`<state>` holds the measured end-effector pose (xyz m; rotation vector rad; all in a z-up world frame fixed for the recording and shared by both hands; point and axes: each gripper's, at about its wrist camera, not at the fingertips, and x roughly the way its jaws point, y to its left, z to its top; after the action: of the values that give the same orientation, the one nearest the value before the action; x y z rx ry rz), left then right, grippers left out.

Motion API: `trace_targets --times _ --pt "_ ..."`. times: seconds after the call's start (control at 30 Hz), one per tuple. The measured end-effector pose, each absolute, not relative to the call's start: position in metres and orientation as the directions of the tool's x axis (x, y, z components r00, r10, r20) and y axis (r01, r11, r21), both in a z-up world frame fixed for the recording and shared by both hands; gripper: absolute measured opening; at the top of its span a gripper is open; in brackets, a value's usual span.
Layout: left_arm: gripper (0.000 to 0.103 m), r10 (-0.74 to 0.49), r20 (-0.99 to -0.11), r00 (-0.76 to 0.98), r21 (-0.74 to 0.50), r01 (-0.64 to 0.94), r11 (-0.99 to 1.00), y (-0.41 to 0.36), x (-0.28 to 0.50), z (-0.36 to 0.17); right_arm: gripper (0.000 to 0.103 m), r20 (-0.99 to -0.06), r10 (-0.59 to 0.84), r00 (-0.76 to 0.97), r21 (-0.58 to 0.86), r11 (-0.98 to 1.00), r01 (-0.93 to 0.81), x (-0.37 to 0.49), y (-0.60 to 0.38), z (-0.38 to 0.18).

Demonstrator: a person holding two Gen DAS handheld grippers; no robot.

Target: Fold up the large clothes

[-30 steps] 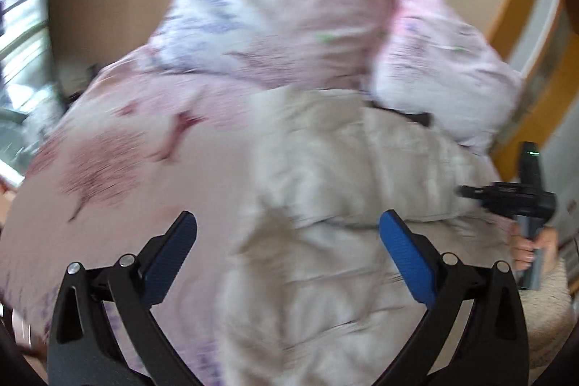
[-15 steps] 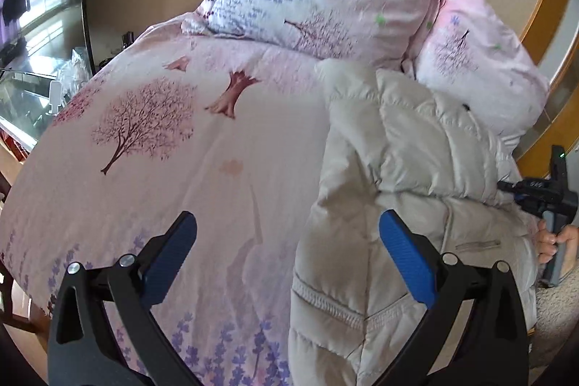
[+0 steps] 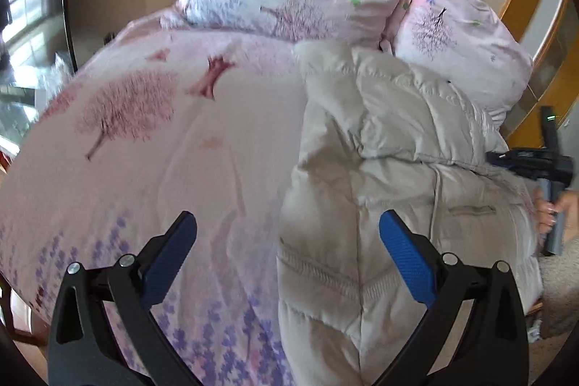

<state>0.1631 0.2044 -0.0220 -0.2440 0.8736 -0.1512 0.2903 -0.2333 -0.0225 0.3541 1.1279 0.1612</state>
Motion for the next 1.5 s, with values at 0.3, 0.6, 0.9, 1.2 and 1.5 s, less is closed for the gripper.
trace_targets --times 0.3,0.6,0.9,1.2,1.5 --pt "0.101 -0.268 -0.705 0.657 -0.293 0.076 0.953 0.211 0.139 -0.027 0.055 -0.746 0.451 0.490 0.527 0.849 0.020 0.268 -0.278 -0.007" --pt "0.101 -0.412 -0.726 0.551 -0.414 0.127 0.901 0.207 0.117 -0.045 0.087 -0.692 0.320 0.647 0.480 0.873 0.081 0.158 -0.391 0.010" --pt "0.092 -0.554 -0.669 0.495 -0.550 0.172 0.817 0.199 0.087 -0.055 0.084 -0.713 0.451 0.536 0.657 0.697 0.287 0.069 -0.467 -0.065" --pt "0.073 -0.618 -0.642 0.455 -0.639 0.129 0.758 0.195 0.068 -0.073 0.067 -0.585 0.637 0.503 0.801 0.550 0.235 0.042 -0.469 -0.100" --pt "0.068 -0.677 -0.602 0.424 -0.713 0.095 0.694 0.188 0.051 -0.086 0.060 -0.557 0.704 0.439 0.818 0.557 0.145 0.037 -0.447 -0.098"
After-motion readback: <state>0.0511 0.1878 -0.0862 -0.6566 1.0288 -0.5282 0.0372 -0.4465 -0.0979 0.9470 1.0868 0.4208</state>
